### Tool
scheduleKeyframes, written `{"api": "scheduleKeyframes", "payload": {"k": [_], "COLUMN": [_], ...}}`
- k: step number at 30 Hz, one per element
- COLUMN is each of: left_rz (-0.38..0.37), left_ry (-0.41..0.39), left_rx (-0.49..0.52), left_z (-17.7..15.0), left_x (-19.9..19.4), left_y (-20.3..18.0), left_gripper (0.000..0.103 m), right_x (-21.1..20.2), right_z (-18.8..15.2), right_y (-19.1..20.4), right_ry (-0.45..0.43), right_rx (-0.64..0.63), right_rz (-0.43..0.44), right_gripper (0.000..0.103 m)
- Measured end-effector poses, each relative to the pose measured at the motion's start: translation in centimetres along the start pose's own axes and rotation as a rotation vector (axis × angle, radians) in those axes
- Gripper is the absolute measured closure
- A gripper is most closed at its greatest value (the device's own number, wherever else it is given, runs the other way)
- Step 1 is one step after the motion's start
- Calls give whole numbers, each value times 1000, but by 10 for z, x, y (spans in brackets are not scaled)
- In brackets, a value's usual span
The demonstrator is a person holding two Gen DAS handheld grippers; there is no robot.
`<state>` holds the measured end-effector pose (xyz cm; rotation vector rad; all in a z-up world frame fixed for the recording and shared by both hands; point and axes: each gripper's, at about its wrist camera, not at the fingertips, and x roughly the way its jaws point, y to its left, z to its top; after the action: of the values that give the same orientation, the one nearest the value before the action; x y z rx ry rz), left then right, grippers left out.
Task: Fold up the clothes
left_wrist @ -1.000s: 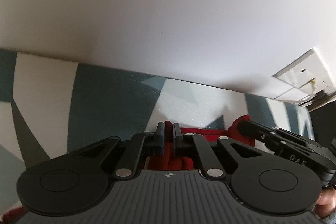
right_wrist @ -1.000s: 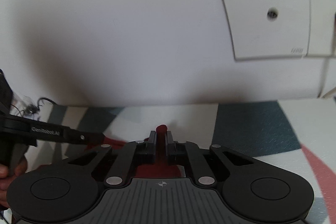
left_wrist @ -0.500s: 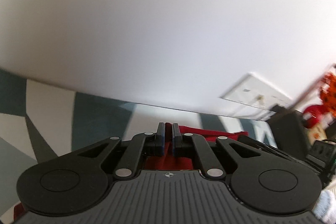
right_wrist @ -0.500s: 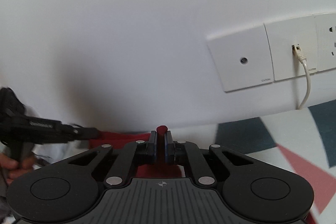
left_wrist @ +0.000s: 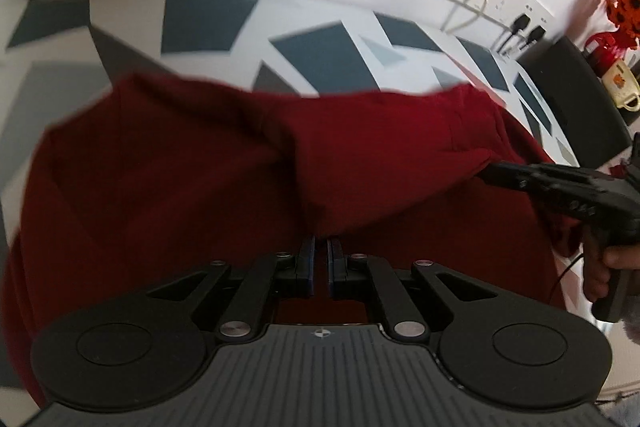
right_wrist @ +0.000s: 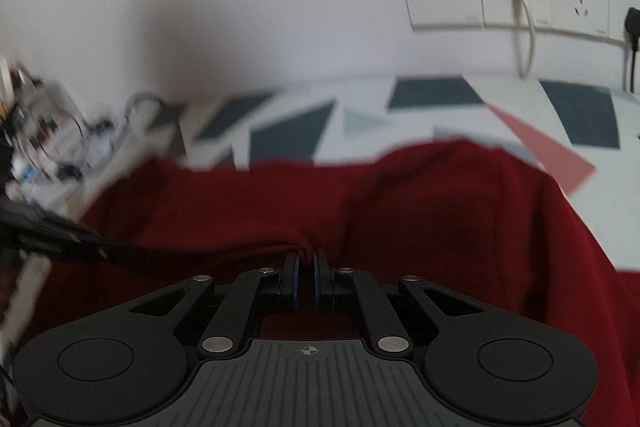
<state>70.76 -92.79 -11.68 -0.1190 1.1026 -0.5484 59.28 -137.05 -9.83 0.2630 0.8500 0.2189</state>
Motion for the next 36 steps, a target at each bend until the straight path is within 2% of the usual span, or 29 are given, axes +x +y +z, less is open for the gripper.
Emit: {"api": "scheduleKeyframes", "payload": {"k": [1, 2, 4, 5, 6, 8, 9, 10, 11, 12, 13, 16, 17, 18, 20, 21, 22, 23, 25, 29, 31, 34, 36], "left_rz": [-10, -19, -28, -31, -33, -26, -28, -35, -43, -49, -56, -79, -89, -104, -114, -111, -88, -59, -10, 86, 134, 206, 158], "left_ry": [-3, -3, -27, -52, -86, -147, -159, -150, -135, -117, -93, -23, -23, -23, -21, -26, -39, -53, -81, -137, -164, -205, -209], "left_rx": [9, 18, 29, 33, 30, -23, -69, -131, -197, -267, -339, -497, -532, -554, -581, -590, -594, -596, -580, -541, -521, -490, -563], "left_z": [0, 1, 6, 9, 14, 28, 38, 47, 56, 62, 68, 78, 79, 81, 85, 86, 85, 84, 92, 111, 120, 134, 132], "left_x": [-4, -8, -19, -25, -30, -37, -36, -30, -23, -14, -3, 25, 30, 34, 37, 38, 38, 38, 40, 45, 47, 50, 46], "left_y": [-1, -3, -3, -2, 2, 14, 24, 36, 48, 60, 72, 93, 96, 98, 98, 98, 98, 98, 97, 94, 92, 90, 101], "left_gripper": [80, 60, 36, 36, 36, 36, 36, 37, 42, 50, 66, 70, 75, 75, 75, 77, 90, 96, 97, 98, 98, 101, 101], "right_x": [-2, -4, -11, -14, -17, -21, -21, -18, -13, -5, 5, 39, 50, 57, 63, 64, 65, 66, 68, 83, 96, 108, 106], "right_z": [-2, -3, -4, -1, 2, 15, 24, 34, 44, 51, 57, 64, 64, 62, 58, 57, 54, 52, 52, 74, 87, 94, 92], "right_y": [2, 5, 7, 5, 3, -6, -13, -21, -30, -39, -48, -68, -72, -74, -78, -82, -85, -87, -88, -76, -76, -79, -77], "right_ry": [21, 44, 91, 88, 86, 52, 34, 27, 19, 12, 15, 66, 87, 96, 77, 66, 59, 47, 5, -53, -63, -78, -74], "right_rx": [-19, -40, -76, -75, -75, -44, -13, 34, 86, 153, 219, 363, 399, 425, 473, 504, 532, 544, 538, 413, 411, 430, 419], "right_rz": [-12, -23, -39, -38, -36, -17, -1, 18, 36, 53, 77, 122, 129, 127, 138, 142, 135, 127, 114, 20, -21, -22, -26], "right_gripper": [96, 95, 92, 89, 81, 76, 70, 66, 66, 66, 66, 68, 69, 69, 71, 81, 93, 94, 96, 97, 97, 97, 97]}}
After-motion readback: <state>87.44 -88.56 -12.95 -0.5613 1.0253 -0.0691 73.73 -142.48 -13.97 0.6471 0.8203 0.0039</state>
